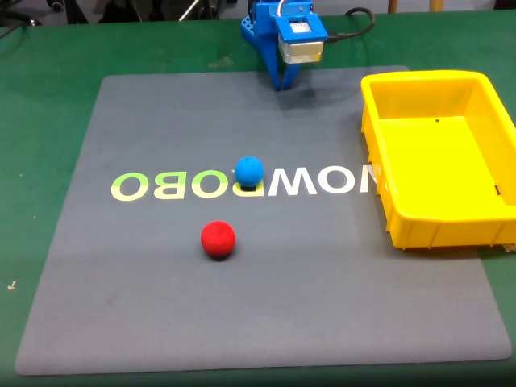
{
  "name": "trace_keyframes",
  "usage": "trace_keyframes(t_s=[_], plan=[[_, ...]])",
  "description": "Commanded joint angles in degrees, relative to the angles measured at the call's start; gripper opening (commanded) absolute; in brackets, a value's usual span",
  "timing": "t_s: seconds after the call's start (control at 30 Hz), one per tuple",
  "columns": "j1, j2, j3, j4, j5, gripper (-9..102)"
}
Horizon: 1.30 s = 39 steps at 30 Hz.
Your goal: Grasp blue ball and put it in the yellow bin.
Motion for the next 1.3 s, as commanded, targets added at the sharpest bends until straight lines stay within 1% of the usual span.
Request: trace_keyframes(t_s=[0.0,0.9,0.93,1.03,1.1,1.2,1.27], plan=[[-0.3,0.5,1.8,1.0,-0.9,0],[-0.4,0.5,1.8,1.0,-0.4,1],[-0.4,0.5,1.8,0.9,-0.4,3],[2.5,0.4,0.3,-1.5,-1.6,22],[5.4,0.5,-2.3,-3.4,-4.6,30],[9.8,-0.3,-6.3,-4.9,-11.0,34],[11.0,-6.9,-10.9,-7.6,-12.0,35]])
